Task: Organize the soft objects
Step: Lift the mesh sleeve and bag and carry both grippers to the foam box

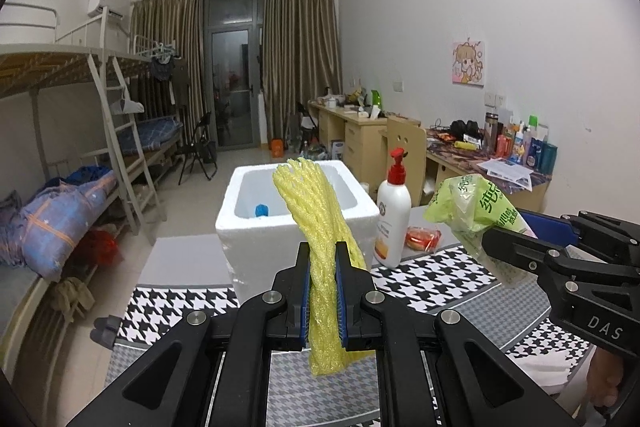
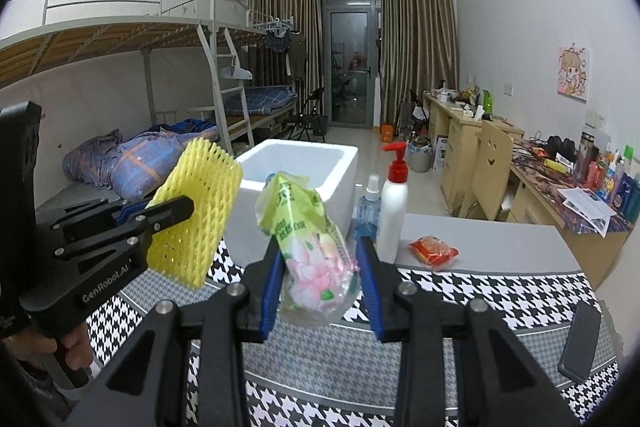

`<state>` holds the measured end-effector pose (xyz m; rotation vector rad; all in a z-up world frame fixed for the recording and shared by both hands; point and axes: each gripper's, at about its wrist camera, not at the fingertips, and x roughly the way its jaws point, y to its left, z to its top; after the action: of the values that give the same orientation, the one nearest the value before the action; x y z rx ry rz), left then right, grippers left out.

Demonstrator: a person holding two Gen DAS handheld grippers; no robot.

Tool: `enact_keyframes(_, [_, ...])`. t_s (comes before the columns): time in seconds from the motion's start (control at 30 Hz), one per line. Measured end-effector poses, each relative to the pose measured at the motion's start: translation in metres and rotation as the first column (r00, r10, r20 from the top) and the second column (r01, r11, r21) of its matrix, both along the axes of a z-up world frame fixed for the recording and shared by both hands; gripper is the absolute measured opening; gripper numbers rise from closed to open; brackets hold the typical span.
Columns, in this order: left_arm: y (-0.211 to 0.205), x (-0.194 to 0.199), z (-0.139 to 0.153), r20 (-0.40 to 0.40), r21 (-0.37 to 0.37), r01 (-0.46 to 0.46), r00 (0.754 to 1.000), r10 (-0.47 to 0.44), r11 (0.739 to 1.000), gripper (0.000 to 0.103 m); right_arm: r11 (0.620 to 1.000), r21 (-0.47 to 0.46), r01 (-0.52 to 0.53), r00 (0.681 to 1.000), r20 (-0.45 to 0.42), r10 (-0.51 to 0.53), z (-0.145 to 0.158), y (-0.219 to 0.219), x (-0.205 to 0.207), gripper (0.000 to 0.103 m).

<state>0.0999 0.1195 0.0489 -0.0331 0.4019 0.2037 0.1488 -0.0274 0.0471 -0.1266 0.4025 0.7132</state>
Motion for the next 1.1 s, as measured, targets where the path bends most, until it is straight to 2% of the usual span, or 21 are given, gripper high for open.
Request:
enact_keyframes(0.5, [0.007, 0.005, 0.020, 0.035, 0.021, -0.008, 0.999, 0.007, 1.000, 0.011, 1.000, 0.008, 0.016, 1.000, 0.017, -0.016, 0.018, 0.011, 0.013, 0.041])
enact_keyframes(0.83, [0.013, 0.016, 0.024, 0.025, 0.033, -0.026, 0.999, 0.025, 0.999, 0.011, 0.999, 0.025, 0.023, 1.000, 0.014, -0.023, 0.023, 0.014, 0.020, 0.041])
enact_keyframes(1.1, [0.024, 0.029, 0.028, 0.021, 0.043, -0.057, 0.998, 0.056, 0.997, 0.011, 0.999, -0.001, 0.032, 0.999, 0.017, -0.032, 0.030, 0.022, 0.030, 0.041])
